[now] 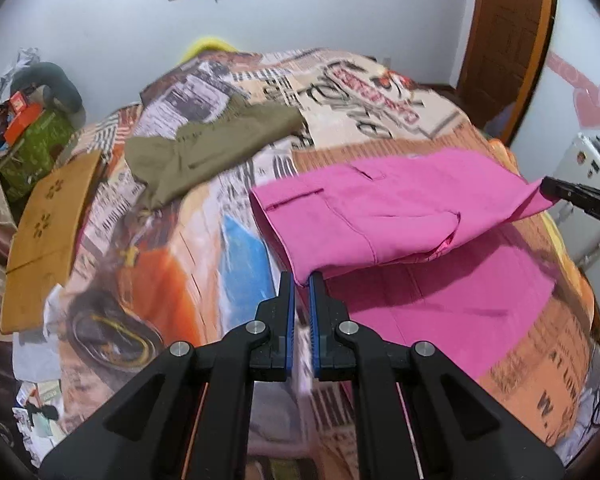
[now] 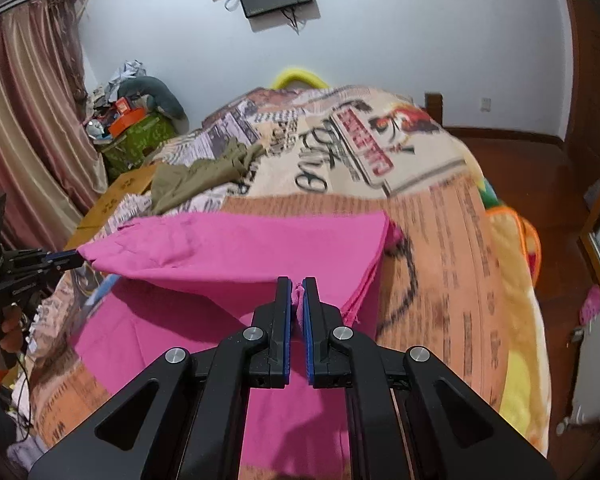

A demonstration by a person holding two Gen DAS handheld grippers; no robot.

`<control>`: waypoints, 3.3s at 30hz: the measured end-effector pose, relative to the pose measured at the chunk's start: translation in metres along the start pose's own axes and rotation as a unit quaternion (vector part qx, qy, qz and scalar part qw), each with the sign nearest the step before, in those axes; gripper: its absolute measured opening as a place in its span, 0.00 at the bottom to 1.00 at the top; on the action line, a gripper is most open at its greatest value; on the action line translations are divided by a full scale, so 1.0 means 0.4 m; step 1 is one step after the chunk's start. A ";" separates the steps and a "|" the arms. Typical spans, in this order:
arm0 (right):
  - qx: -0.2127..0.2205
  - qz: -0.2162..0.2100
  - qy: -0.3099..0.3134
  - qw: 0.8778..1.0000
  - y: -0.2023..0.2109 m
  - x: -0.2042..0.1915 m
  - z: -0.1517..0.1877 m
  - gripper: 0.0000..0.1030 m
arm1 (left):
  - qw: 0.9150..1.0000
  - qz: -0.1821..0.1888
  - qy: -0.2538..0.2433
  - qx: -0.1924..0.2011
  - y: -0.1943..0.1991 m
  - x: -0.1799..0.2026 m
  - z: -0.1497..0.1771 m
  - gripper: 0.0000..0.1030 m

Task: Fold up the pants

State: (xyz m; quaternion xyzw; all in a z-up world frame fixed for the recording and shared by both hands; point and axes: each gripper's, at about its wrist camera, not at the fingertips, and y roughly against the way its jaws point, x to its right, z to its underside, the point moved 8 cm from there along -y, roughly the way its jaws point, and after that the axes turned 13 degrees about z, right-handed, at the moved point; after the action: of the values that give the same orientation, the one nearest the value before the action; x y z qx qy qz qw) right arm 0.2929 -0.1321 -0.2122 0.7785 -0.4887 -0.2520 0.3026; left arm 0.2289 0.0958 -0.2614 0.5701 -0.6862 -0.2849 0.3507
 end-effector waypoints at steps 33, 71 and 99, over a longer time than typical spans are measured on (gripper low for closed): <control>-0.029 0.021 0.126 0.991 0.065 -0.138 0.162 0.46 | 0.995 0.010 -0.091 -0.027 -0.007 0.162 0.039 0.56; -0.065 -0.019 0.148 0.987 -0.064 -0.253 0.159 0.39 | 0.995 0.054 -0.049 -0.062 -0.113 0.198 -0.008 0.64; -0.025 -0.005 0.171 0.985 0.039 -0.221 0.176 0.06 | 0.990 0.049 -0.113 -0.066 -0.082 0.293 0.074 0.14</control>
State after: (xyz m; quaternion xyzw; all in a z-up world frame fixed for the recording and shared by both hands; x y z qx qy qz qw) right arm 0.1999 -0.0724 -0.2410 0.8047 -0.4198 -0.1287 0.3997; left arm 0.2122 -0.0257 -0.2866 0.4753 -0.7281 -0.3752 0.3211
